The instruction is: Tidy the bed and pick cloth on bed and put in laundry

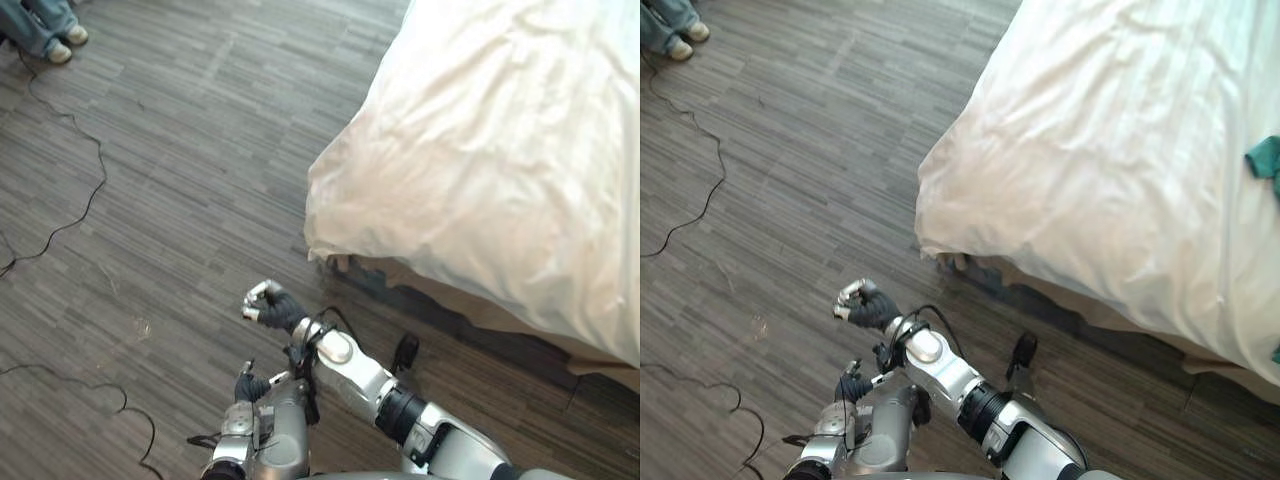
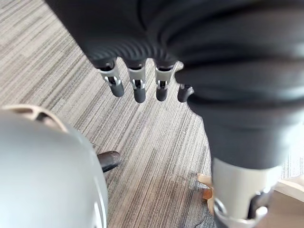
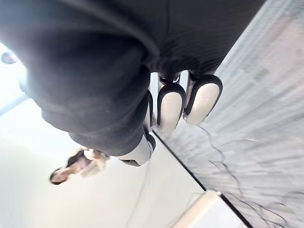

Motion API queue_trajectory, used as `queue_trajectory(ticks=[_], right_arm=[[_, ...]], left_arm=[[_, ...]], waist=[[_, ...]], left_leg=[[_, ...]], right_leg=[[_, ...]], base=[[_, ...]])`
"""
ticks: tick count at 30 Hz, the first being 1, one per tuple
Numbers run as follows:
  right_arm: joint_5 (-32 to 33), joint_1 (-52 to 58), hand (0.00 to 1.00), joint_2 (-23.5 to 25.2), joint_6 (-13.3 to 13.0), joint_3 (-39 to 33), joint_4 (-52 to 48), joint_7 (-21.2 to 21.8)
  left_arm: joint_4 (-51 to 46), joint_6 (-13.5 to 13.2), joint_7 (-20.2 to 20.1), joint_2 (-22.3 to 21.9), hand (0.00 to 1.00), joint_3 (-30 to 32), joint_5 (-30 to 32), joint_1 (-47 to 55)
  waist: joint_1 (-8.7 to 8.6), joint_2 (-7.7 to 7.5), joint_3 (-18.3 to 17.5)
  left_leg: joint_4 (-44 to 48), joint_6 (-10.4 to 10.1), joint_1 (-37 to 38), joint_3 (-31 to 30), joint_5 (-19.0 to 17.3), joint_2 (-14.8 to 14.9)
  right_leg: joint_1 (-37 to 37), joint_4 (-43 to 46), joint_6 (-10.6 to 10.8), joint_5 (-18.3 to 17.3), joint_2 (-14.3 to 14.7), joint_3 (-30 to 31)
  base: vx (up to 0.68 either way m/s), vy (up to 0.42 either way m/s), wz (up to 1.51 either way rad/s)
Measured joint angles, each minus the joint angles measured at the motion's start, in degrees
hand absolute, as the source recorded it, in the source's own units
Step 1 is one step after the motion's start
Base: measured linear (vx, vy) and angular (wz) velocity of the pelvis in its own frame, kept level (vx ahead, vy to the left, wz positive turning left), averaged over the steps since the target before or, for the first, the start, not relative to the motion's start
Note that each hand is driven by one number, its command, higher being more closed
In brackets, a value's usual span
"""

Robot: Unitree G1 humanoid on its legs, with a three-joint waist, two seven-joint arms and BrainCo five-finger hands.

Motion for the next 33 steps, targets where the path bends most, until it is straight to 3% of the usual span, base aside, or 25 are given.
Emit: queue_trajectory(ticks=[2, 4, 6, 8, 11, 13, 15, 18, 20, 21, 23, 24, 25, 28, 29, 31, 32, 33], right_arm=[[0.19, -8.16, 1.0, -2.62, -2.64, -7.86, -0.35, -2.88], [-0.25, -14.73, 1.0, -7.13, -4.36, -11.89, -0.53, -5.43], [-1.4, -21.25, 1.0, -12.53, -4.72, -15.43, 0.66, -8.46], [-2.45, -21.89, 1.0, -16.56, -4.59, -17.32, 4.98, -9.71], [-2.49, -18.99, 1.0, -20.74, -4.37, -20.47, 11.02, -10.95], [-2.5, -15.04, 1.0, -20.59, -6.21, -20.42, 5.76, -9.93], [-2.51, -10.7, 1.0, -18.15, -6.96, -21.47, 3.58, -9.86], [-2.53, -0.32, 1.0, -13.69, -8.19, -21.61, -2.04, -8.39], [-2.51, 9.96, 1.0, -10.24, -7.94, -21.99, -4.02, -6.18], [-2.5, 12.85, 1.0, -9.2, -6.99, -22.88, -3.46, -6.17], [-2.33, 26.07, 1.0, -7.48, -1.34, -30.91, 4.68, -6.59], [-2.25, 29.28, 0.0, -7.9, -0.08, -32.57, 7.59, -6.69], [-2.2, 35.06, 0.0, -9.19, 1.91, -34.73, 12.22, -6.77], [-3.05, 45.58, 0.0, -14.14, 3.82, -34.88, 16.62, -6.27], [-4.48, 46.84, 0.0, -15.23, 4.3, -34.82, 17.42, -6.08], [-7.38, 48.07, 0.0, -16.88, 4.57, -34.55, 20.07, -4.58], [-9.74, 48.01, 0.0, -17.85, 4.78, -34.53, 22.05, -3.73], [-11.64, 47.99, 0.0, -18.09, 4.85, -34.48, 23.56, -3.42]], left_arm=[[-0.04, 0.11, 0.01, 0.96, 0.0, 0.0, 0.04, 0.01], [-0.27, 0.07, 0.03, 1.28, 0.0, 0.0, 0.21, 0.01], [-0.54, -0.05, -0.05, 1.19, 0.0, -0.35, 0.19, 0.02], [-0.64, -0.17, -0.1, 1.2, 0.0, -0.97, 0.17, 0.01], [-1.08, -0.23, -0.21, 1.14, 0.0, -2.61, -0.15, -0.33], [-1.77, -0.23, -0.21, 1.03, 0.0, -2.79, -0.2, -0.51], [-2.12, -0.21, -0.21, 0.56, 0.0, -2.59, -0.25, -1.31], [-4.26, 0.0, -0.18, -0.46, 0.0, -1.0, -0.72, -1.95], [-5.05, 0.45, -0.18, -1.08, 0.0, 1.36, -1.2, -2.3], [-5.03, 0.62, -0.2, -1.13, 0.0, 1.88, -1.2, -2.3], [-4.92, 1.44, -0.53, -1.39, 0.0, 3.09, -1.22, -2.23], [-4.93, 1.46, -0.86, -1.57, 0.0, 3.17, -1.22, -2.24], [-4.9, 1.58, -1.44, -1.91, 0.0, 3.63, -1.22, -1.71], [-3.54, 2.63, -1.81, -1.52, 0.0, 4.84, -1.25, 1.81], [-3.42, 2.62, -2.37, -1.14, 0.0, 4.81, -1.31, 2.5], [-3.45, 2.26, -2.65, -0.78, 0.0, 4.77, -1.7, 3.37], [-2.76, 2.15, -2.67, -0.89, 0.0, 4.77, -1.89, 3.78], [-2.19, 2.19, -2.67, -0.89, 0.0, 4.74, -1.9, 3.85]], waist=[[-0.23, 0.46, 0.3], [-0.63, 2.03, 1.38], [-1.04, 5.34, 3.41], [-1.05, 7.07, 4.91], [-0.69, 8.34, 6.23], [-1.76, 8.91, 6.99], [-1.75, 8.86, 6.98], [-3.89, 7.93, 6.67], [-5.88, 5.78, 5.53], [-6.05, 5.02, 5.05], [-6.42, 2.67, 2.46], [-6.69, 2.44, 2.18], [-7.64, 2.09, 1.91], [-10.42, 1.6, 0.14], [-10.93, 1.13, -0.6], [-10.84, 0.21, -2.65], [-10.75, 0.48, -4.42], [-10.83, 0.68, -5.25]], left_leg=[[0.9, 0.09, -1.3, 0.2, 0.05, -0.13], [2.26, 0.25, -3.26, 0.01, -0.06, -0.16], [4.36, 0.86, -7.45, -0.16, -0.48, -0.18], [5.21, 1.1, -9.87, 0.22, -0.66, -0.07], [6.1, 1.34, -12.51, 0.96, -0.84, 0.16], [6.42, 1.32, -12.57, 1.46, -1.13, 0.42], [7.61, 1.17, -11.66, 2.36, -2.19, 1.15], [8.77, 0.99, -10.1, 3.24, -3.5, 2.23], [9.14, 0.64, -7.54, 5.08, -4.94, 3.07], [9.17, 0.35, -6.57, 5.61, -5.44, 3.35], [9.06, -0.76, -3.31, 7.49, -6.82, 4.44], [9.02, -0.97, -2.33, 7.75, -7.18, 4.74], [9.17, -1.57, 0.08, 8.64, -8.2, 5.11], [12.21, -3.57, 7.53, 12.82, -11.52, 8.24], [14.43, -3.64, 8.86, 10.96, -11.55, 8.84], [21.87, -2.93, 7.93, 1.81, -12.03, 8.8], [24.67, -2.19, 8.24, -6.55, -13.03, 7.7], [24.75, -1.84, 9.32, -10.62, -13.25, 7.25]], right_leg=[[-1.13, -0.02, 0.01, 0.45, -0.21, 0.5], [-2.75, 0.74, 0.1, 0.57, -0.67, 0.66], [-6.4, 1.73, 0.62, 0.96, -1.15, 1.35], [-8.91, 1.71, 0.43, 1.57, -1.1, 2.06], [-11.63, 1.5, 0.52, 2.13, -0.91, 3.06], [-11.94, 1.48, 0.51, 2.17, -0.67, 3.68], [-11.19, 1.47, 0.54, 2.14, -0.13, 4.73], [-9.69, 1.36, 0.89, 1.82, 0.29, 5.53], [-7.46, 0.43, 1.22, 1.54, 0.97, 6.61], [-6.84, 0.22, 1.59, 1.16, 1.27, 7.06], [-4.24, -0.66, 1.31, 0.28, 2.68, 8.11], [-3.44, -0.66, 1.45, -0.14, 3.07, 8.29], [-1.73, -0.57, 1.08, -0.95, 3.85, 8.97], [1.0, 2.03, 0.58, -3.99, 7.36, 14.84], [1.35, 3.29, 0.51, -4.12, 8.27, 17.22], [1.39, 6.18, 0.86, -5.51, 9.29, 22.23], [2.24, 6.58, 1.89, -6.51, 10.09, 26.15], [3.35, 6.49, 2.38, -7.35, 10.54, 28.77]], base=[[0.0, 0.032, -0.06], [-0.03, 0.039, 0.06], [-0.06, 0.035, 0.05], [-0.06, 0.01, -0.06], [-0.05, -0.007, -0.12], [-0.03, 0.006, -0.14], [-0.01, 0.014, -0.26], [0.03, 0.015, -0.2], [0.04, 0.021, -0.34], [0.06, 0.013, -0.46], [0.09, 0.001, -0.42], [0.12, 0.0, -0.36], [0.11, 0.012, -0.42], [0.17, 0.043, -1.21], [0.18, 0.005, -1.61], [0.1, -0.011, -1.41], [0.08, 0.099, -1.37], [0.06, 0.142, -1.31]])
